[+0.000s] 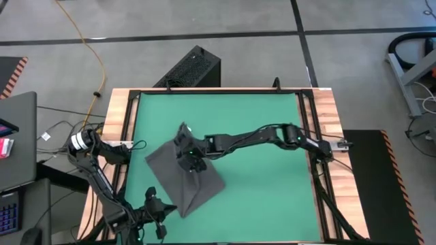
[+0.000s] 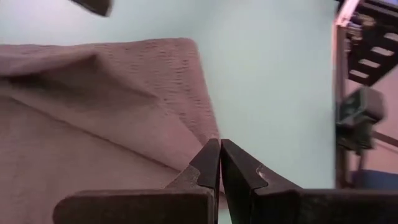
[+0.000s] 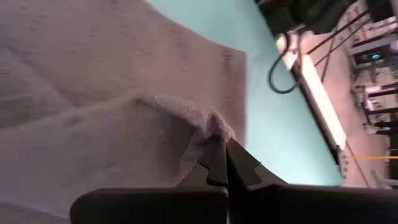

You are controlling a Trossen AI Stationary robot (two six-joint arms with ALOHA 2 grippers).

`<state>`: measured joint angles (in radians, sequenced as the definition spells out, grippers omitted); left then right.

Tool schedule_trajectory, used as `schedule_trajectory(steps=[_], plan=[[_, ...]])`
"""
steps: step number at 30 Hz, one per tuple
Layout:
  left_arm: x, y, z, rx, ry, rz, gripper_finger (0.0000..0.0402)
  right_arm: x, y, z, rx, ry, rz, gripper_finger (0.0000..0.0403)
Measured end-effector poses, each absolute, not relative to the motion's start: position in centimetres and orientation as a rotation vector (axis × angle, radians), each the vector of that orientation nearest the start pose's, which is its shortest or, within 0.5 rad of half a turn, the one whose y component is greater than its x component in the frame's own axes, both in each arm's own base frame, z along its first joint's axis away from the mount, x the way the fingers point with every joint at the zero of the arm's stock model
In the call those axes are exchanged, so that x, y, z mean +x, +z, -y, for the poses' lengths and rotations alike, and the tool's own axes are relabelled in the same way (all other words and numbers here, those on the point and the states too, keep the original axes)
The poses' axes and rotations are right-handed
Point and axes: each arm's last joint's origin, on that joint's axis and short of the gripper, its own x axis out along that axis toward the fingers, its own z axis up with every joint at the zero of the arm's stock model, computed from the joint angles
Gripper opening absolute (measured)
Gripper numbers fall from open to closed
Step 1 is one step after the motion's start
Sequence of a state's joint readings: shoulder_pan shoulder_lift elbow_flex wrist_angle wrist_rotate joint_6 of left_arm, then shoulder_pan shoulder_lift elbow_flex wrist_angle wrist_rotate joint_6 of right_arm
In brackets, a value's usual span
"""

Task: Roll towel
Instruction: Roll the gray towel

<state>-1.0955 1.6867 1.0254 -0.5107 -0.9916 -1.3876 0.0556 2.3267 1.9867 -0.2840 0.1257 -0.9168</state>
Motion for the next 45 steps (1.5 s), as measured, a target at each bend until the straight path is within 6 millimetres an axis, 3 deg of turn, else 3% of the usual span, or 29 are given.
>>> schedule_trajectory(steps=[8, 26, 33, 39, 45], plan=[[16.1, 19.6, 27.8, -0.368, 0.25, -0.502, 0.0002, 54.7, 20.3, -1.3, -0.924, 0.22, -0.577, 0.0006], [16.3, 20.6, 28.5, -0.412, 0.221, -0.522, 0.0002, 55.8, 22.0, -0.4, -0.821, 0.203, -0.348, 0.0007], [16.3, 20.6, 28.5, -0.412, 0.221, -0.521, 0.0002, 55.8, 22.0, 0.6, -0.776, 0.205, -0.335, 0.0012], [16.3, 20.6, 28.6, -0.424, 0.223, -0.52, 0.0002, 56.4, 20.9, 1.0, -0.747, 0.219, -0.282, 0.0041], [16.3, 20.6, 28.6, -0.427, 0.223, -0.519, 0.0002, 57.1, 19.2, 0.8, -0.758, 0.231, -0.221, 0.0046]])
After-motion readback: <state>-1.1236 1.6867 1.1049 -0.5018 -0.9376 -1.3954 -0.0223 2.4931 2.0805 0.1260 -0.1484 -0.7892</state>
